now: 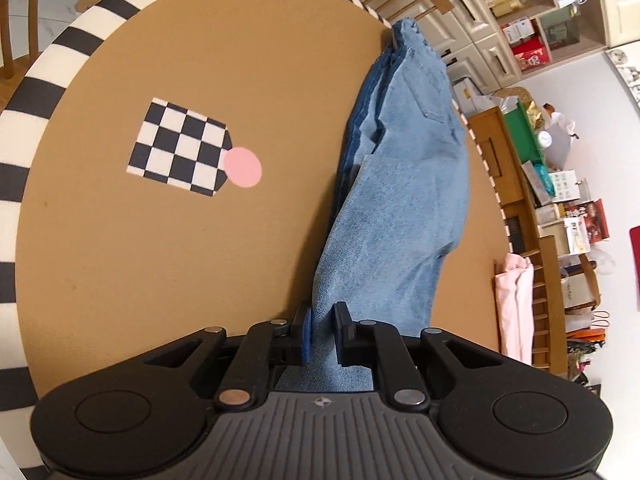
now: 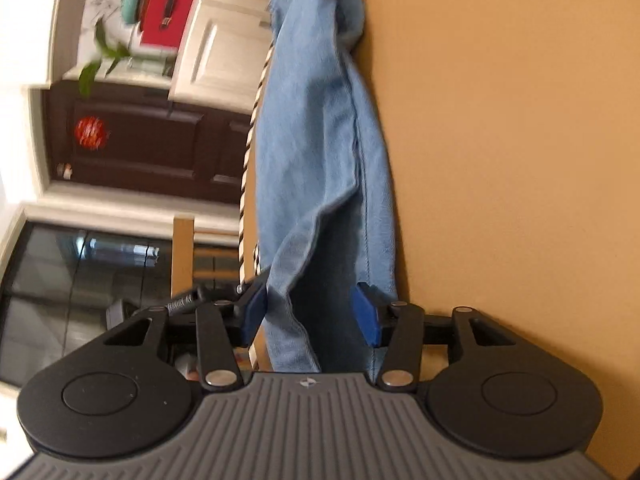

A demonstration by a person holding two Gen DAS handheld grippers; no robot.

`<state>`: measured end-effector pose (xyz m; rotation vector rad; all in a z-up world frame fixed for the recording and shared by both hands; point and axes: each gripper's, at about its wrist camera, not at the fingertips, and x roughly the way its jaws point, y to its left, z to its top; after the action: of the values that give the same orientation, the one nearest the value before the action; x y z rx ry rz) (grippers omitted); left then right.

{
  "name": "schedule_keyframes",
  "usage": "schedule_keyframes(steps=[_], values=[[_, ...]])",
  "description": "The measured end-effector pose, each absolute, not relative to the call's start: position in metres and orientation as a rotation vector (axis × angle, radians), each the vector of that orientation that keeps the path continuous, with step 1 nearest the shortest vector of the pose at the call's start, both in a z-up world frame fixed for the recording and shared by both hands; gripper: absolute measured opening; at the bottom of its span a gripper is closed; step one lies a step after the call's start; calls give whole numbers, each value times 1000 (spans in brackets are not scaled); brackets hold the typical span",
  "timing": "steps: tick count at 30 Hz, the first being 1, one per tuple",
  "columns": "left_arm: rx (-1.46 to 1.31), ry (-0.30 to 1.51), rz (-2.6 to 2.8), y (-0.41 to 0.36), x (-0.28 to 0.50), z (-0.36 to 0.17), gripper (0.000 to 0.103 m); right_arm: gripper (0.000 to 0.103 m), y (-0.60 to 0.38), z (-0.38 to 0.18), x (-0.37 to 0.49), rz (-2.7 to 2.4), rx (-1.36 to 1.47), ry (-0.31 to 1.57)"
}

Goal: Fold clothes

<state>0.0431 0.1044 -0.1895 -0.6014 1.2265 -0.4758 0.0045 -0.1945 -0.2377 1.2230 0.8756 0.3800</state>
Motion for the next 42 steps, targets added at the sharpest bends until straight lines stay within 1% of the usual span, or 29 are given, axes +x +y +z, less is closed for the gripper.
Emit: schedule_keyframes(steps=[1,3,4,5,7,9,10,14,17,19,21,22,23,26,28,31,34,35,37,38,39,40,42], values=[[-608,1231,-472,104,44,-190,13,50,-192,-240,6,408,1238,868],[-602,1238,-472,103,45,-191,13,46,-181,-235,7,486,1223,870],[-594,1240,-472,102,45,-190,13,42,-175,-230,7,531,1200,875],[-584,1242,-474,100,46,-190,13,37,-168,-223,6,574,1169,877],[-565,1245,-483,97,46,-189,14,32,-159,-199,-2,635,1077,854],[-561,1245,-490,95,45,-188,16,32,-155,-185,-9,640,1024,849],[-559,1245,-492,95,45,-189,15,32,-154,-182,-11,627,1008,858],[-566,1247,-490,98,44,-190,13,34,-145,-204,-14,615,1009,1005],[-577,1253,-487,99,45,-190,14,34,-130,-207,-29,641,882,1100],[-573,1253,-486,98,45,-190,14,34,-121,-203,-42,672,837,1129],[-570,1254,-485,97,44,-189,14,28,-117,-198,-54,690,817,1136],[-571,1254,-484,97,44,-189,14,16,-116,-197,-59,673,810,1138],[-571,1255,-484,97,44,-189,14,5,-115,-195,-64,655,802,1140],[-583,1261,-481,98,42,-188,17,4,-115,-189,-80,566,792,1149],[-588,1261,-485,97,40,-186,20,4,-117,-184,-88,539,851,1140],[-575,1235,-495,95,34,-183,21,4,-125,-174,-100,513,884,1083],[-581,1227,-492,94,31,-183,21,4,-125,-193,-101,389,870,1162],[-592,1226,-486,94,30,-183,21,3,-123,-202,-101,356,903,1191],[-595,1220,-477,95,28,-181,21,4,-120,-205,-104,337,942,1192],[-589,1217,-475,96,27,-180,22,4,-119,-205,-106,332,950,1189],[-580,1214,-473,97,26,-179,25,5,-117,-204,-106,328,958,1191],[-572,1211,-471,99,25,-178,29,7,-115,-203,-106,328,962,1207],[-577,1184,-452,106,23,-171,29,17,-112,-201,-105,328,967,1239]])
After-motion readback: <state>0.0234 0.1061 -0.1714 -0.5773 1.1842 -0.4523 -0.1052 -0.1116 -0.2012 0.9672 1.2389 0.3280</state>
